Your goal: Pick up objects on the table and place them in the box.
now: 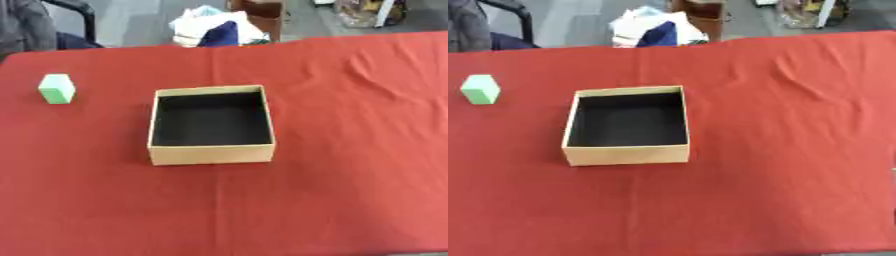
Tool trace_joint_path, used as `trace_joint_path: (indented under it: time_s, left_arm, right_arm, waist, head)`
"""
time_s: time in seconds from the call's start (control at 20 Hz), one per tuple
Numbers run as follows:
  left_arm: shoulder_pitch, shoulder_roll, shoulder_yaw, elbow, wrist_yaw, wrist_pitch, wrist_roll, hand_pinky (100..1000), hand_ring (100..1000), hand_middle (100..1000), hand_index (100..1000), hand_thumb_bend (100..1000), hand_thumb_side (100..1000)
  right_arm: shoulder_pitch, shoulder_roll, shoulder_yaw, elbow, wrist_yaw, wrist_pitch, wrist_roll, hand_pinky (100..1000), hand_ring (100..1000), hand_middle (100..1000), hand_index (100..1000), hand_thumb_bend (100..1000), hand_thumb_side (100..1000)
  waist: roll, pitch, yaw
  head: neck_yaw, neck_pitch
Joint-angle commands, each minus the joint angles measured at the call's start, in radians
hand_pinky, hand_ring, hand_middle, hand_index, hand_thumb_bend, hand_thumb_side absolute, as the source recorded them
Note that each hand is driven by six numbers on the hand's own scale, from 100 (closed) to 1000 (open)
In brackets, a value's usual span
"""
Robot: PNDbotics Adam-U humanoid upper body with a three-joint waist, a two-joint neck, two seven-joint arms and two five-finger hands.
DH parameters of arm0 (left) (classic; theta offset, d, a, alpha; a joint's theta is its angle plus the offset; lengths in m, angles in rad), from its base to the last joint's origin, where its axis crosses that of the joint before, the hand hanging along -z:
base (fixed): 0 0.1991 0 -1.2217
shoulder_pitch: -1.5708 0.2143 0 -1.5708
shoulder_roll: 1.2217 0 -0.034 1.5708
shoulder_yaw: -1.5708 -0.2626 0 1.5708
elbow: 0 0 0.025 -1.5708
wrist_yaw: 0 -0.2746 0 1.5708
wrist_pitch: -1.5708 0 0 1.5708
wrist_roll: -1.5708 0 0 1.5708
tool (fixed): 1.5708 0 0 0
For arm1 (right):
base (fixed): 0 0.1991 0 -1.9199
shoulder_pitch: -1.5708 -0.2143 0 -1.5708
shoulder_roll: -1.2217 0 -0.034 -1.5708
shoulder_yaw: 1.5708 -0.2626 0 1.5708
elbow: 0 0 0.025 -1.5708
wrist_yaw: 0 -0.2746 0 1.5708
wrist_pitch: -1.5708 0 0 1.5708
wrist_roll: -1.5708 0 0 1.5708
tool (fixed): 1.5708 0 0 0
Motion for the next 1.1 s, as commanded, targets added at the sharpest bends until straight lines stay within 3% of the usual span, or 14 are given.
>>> trace_joint_path:
  time_s: [0.05,0.2,0.3,0.4,0.55,0.75,0.95,1.1]
  left_arm:
    - [-0.083,0.114,0.003,0.217,0.023,0.006,0.026,647,664,641,729,100,311]
    - [-0.148,0.161,-0.030,0.431,0.019,0.003,0.024,631,659,636,717,100,329]
    - [-0.186,0.180,-0.060,0.600,-0.029,0.031,0.016,626,656,634,716,100,323]
    - [-0.221,0.187,-0.102,0.762,-0.120,0.067,-0.004,632,661,640,726,100,311]
    - [-0.257,0.174,-0.150,0.906,-0.288,0.099,-0.067,657,680,661,761,100,297]
    - [-0.272,0.143,-0.199,0.996,-0.576,0.144,-0.221,735,729,713,844,100,293]
    - [-0.271,0.121,-0.214,1.021,-0.871,0.181,-0.465,816,775,761,918,221,323]
    - [-0.274,0.100,-0.200,1.008,-1.023,0.188,-0.618,839,788,771,927,286,341]
  right_arm:
    - [-0.004,-0.027,0.002,-0.008,-0.005,-0.001,0.006,648,748,833,929,100,530]
    - [-0.003,-0.031,0.005,-0.006,-0.007,-0.002,0.009,647,748,832,929,100,530]
    - [-0.002,-0.035,0.007,-0.006,-0.007,-0.002,0.011,647,748,832,929,100,530]
    - [0.000,-0.039,0.008,-0.005,-0.007,-0.002,0.012,647,748,832,929,100,530]
    - [0.000,-0.042,0.010,-0.005,-0.008,-0.003,0.014,647,748,832,929,100,530]
    - [-0.003,-0.044,0.013,-0.005,-0.008,-0.004,0.017,647,748,832,929,100,530]
    - [-0.005,-0.045,0.012,-0.004,-0.008,-0.003,0.017,647,748,832,929,100,530]
    - [-0.006,-0.044,0.012,-0.004,-0.009,-0.004,0.017,647,748,832,929,100,530]
  waist:
    - [0.002,-0.018,-0.004]
    - [0.007,-0.021,-0.009]
    - [0.011,-0.024,-0.013]
    - [0.016,-0.026,-0.017]
    - [0.021,-0.027,-0.017]
    - [0.026,-0.027,-0.018]
    - [0.026,-0.026,-0.021]
    - [0.026,-0.023,-0.020]
  head:
    - [0.004,0.010]
    - [0.008,0.015]
    - [0.008,0.020]
    - [0.005,0.025]
    - [0.001,0.029]
    - [-0.002,0.025]
    - [0.000,0.018]
    - [-0.002,0.014]
